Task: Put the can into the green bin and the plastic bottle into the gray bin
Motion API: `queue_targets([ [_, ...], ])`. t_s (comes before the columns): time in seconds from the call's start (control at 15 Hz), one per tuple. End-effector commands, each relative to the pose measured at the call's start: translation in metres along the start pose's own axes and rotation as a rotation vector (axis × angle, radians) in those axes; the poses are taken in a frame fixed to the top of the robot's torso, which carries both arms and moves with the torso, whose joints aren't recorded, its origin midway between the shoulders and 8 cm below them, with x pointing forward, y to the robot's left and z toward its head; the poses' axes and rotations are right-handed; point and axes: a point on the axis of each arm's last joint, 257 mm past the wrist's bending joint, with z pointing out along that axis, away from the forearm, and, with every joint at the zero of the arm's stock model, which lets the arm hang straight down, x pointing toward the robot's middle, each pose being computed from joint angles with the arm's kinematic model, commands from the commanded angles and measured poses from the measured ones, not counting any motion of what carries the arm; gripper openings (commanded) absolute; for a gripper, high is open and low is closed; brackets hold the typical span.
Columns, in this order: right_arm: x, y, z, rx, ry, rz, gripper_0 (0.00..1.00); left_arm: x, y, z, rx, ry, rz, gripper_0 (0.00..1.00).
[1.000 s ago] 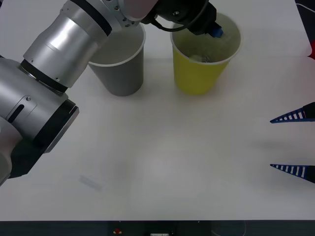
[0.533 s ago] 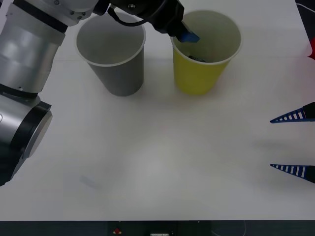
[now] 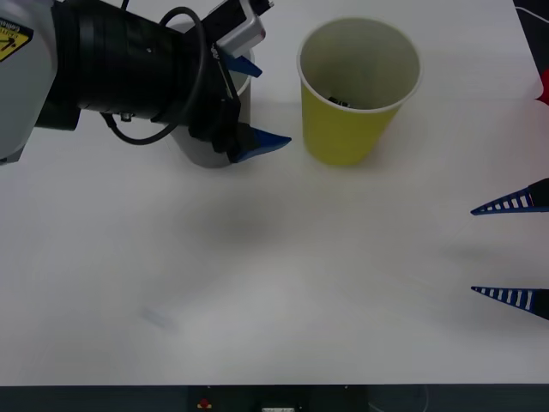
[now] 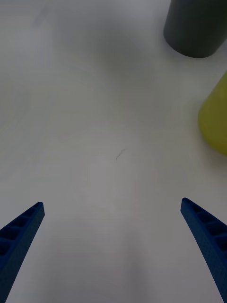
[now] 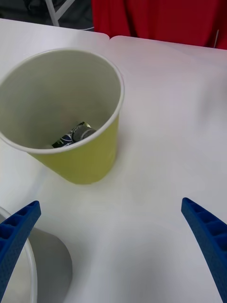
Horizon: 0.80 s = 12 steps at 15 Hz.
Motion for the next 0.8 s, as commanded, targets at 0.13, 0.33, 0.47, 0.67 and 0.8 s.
queue_targets([
  [0.13,0.000,0.000,0.000,0.000,0.000,0.000,1.00,0.045,-0.029,-0.020,-0.020,0.002,0.075,1.00],
  [0.33,0.000,0.000,0.000,0.000,0.000,0.000,1.00,0.079,-0.050,-0.039,0.006,0.020,0.088,1.00],
  [0.47,0.000,0.000,0.000,0.000,0.000,0.000,1.00,0.098,-0.057,-0.052,0.019,0.035,0.115,1.00],
  [0.67,0.000,0.000,0.000,0.000,0.000,0.000,1.00,0.132,-0.065,-0.073,0.045,0.081,0.144,1.00],
  [0.8,0.000,0.000,0.000,0.000,0.000,0.000,1.00,0.149,-0.069,-0.084,0.057,0.109,0.159,1.00],
])
